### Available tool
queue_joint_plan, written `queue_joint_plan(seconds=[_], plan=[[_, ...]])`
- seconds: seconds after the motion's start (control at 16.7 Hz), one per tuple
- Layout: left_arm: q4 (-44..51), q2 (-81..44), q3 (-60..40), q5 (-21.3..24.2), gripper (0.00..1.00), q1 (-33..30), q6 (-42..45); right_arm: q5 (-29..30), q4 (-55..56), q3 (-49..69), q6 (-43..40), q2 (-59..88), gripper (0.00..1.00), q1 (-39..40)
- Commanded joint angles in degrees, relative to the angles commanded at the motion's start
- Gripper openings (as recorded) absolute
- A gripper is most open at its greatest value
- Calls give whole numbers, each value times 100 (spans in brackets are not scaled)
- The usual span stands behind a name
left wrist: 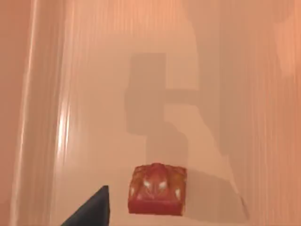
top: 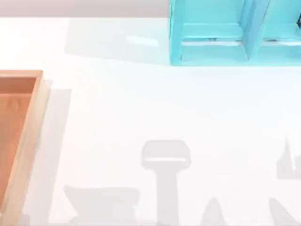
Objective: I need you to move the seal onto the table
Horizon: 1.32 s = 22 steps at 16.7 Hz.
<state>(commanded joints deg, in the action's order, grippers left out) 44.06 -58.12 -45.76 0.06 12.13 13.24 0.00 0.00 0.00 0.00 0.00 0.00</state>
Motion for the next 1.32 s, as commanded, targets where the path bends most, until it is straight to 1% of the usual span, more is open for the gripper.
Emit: queue_joint_plan(seconds=[0.18,0.36,0.48,0.6,1.02,1.32], plan=[[1042,-1480,-1093,-3,100,293,307,0,0,0,0,0,100,0],[1851,-2642,-1936,-10,100,524,542,0,0,0,0,0,100,0],[2220,-3155,-2317,-15,100,633,650,0,0,0,0,0,100,0],[2419,-3417,-2520,-19,100,693,707,0,0,0,0,0,100,0],[2346,-3516,-2486,-20,100,687,711,0,0,0,0,0,100,0],[1310,-3973,-1918,-20,100,732,755,0,0,0,0,0,100,0]])
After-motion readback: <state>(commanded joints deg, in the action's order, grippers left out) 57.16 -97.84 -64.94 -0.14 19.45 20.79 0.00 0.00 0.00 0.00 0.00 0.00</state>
